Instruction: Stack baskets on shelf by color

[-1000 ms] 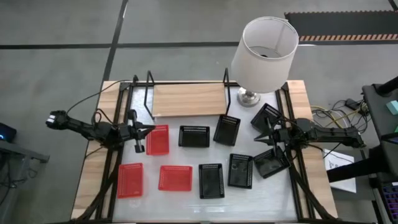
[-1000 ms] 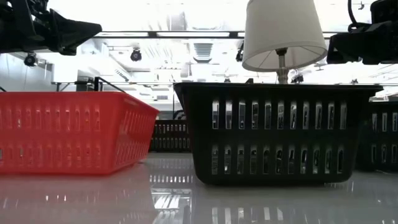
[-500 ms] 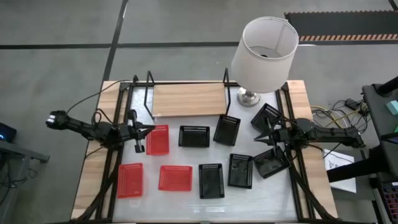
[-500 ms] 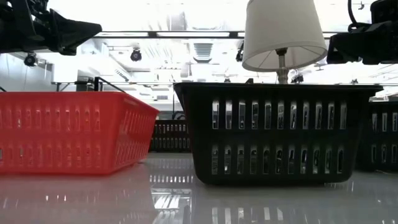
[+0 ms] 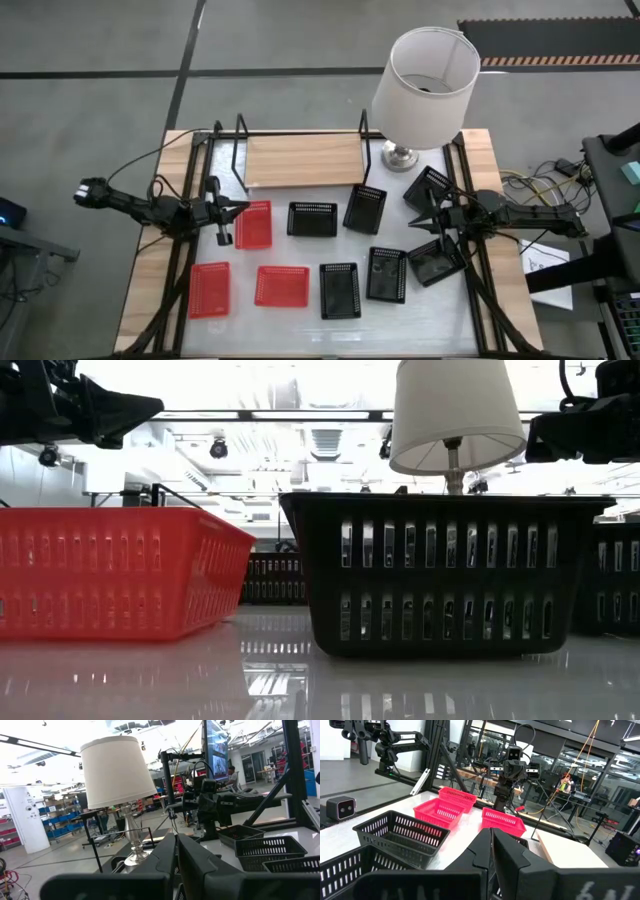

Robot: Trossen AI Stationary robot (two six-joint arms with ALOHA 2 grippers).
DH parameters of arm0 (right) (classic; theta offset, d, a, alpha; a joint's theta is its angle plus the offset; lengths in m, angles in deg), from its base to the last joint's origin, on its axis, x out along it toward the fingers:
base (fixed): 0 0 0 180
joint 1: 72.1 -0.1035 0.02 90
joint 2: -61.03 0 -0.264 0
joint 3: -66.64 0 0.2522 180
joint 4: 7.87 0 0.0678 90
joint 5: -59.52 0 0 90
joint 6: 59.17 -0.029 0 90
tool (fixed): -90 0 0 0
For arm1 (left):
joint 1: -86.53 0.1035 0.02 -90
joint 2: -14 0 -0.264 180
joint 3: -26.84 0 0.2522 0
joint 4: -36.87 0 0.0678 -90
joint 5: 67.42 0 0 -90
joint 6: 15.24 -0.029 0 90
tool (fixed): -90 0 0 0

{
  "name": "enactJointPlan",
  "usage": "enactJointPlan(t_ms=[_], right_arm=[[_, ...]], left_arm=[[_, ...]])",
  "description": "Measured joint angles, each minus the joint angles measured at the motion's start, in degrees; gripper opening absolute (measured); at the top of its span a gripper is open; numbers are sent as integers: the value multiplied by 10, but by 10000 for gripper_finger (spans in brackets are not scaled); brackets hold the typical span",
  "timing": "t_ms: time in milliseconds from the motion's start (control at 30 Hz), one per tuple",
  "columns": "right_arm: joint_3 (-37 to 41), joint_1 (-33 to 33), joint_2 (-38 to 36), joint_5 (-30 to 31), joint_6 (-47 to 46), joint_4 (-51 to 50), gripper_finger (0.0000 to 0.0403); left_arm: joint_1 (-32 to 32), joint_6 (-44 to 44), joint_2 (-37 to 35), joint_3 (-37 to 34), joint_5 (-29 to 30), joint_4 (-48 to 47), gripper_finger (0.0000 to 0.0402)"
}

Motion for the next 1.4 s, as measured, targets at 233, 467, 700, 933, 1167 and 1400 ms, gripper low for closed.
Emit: enactJointPlan(t_ms=[233,467,700,933,1167,1400], right_arm=[[0,0,0,0,0,0,11],[0,0,0,0,2,0,11],[0,0,0,69,-202,1,11],[0,1,3,181,-296,6,11],[0,0,3,181,-305,6,11],[0,0,3,181,-296,6,11]], left_arm=[[0,0,0,0,0,0,4],[0,0,0,0,0,0,4],[0,0,0,0,0,0,4],[0,23,0,0,-5,70,4],[0,45,-1,0,-5,194,4],[0,45,0,0,-5,255,4]])
